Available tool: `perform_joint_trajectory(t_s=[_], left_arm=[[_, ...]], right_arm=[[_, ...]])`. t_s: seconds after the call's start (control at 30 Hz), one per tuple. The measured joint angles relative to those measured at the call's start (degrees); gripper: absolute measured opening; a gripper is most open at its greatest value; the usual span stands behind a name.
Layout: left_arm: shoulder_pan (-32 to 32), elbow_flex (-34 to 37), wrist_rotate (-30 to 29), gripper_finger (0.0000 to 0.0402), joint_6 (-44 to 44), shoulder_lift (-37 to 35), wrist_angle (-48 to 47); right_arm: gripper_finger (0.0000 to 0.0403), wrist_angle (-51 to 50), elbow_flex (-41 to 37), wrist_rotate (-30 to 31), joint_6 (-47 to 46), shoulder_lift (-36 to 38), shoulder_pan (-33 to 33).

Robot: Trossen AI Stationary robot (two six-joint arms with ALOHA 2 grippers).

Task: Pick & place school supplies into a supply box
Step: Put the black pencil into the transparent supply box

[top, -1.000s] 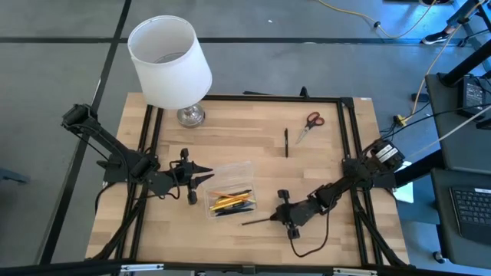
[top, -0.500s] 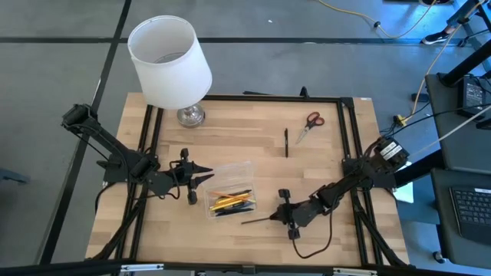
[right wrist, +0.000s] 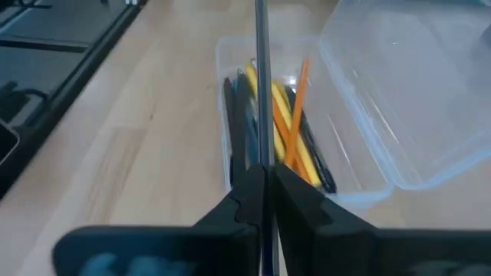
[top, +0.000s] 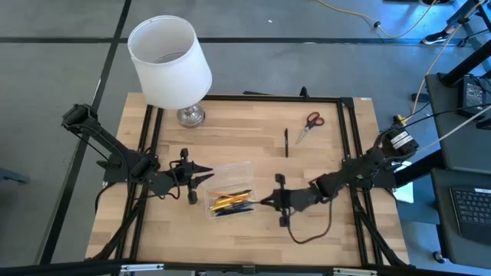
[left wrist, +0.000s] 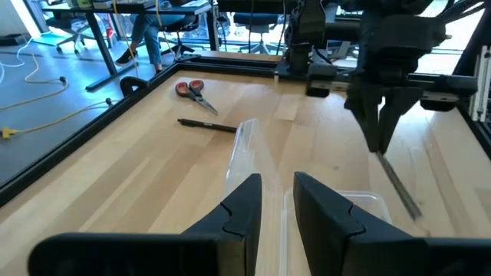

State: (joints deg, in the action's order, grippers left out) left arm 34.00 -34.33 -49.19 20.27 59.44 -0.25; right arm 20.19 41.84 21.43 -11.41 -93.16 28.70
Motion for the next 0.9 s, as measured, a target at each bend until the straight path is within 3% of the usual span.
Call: perform_joint_trajectory(t_s=[0.17, 0.37, 0.53, 0.9], left_arm=[[0.0, 0.0, 0.0, 0.0072, 0.0, 0.0, -0.1], [0.0, 0.0, 0.0, 0.0072, 0.0, 0.0, -0.4], [0.0, 0.0, 0.0, 0.0072, 0.0, 0.0, -0.6], [0.0, 0.0, 0.0, 0.0072, 0.0, 0.0, -1.0]], right_arm=[[0.0032, -2.2, 4.4, -6.3, 1.2, -4.2, -4.3], [0.0033, -8.9, 11.8, -7.2, 2.5, -9.5, -6.6], [0.0034, -12.7, 16.4, -7.7, -2.2, -13.7, -8.1], [0.0034, -18.0, 20.2, -8.2, -6.3, -17.4, -8.7]])
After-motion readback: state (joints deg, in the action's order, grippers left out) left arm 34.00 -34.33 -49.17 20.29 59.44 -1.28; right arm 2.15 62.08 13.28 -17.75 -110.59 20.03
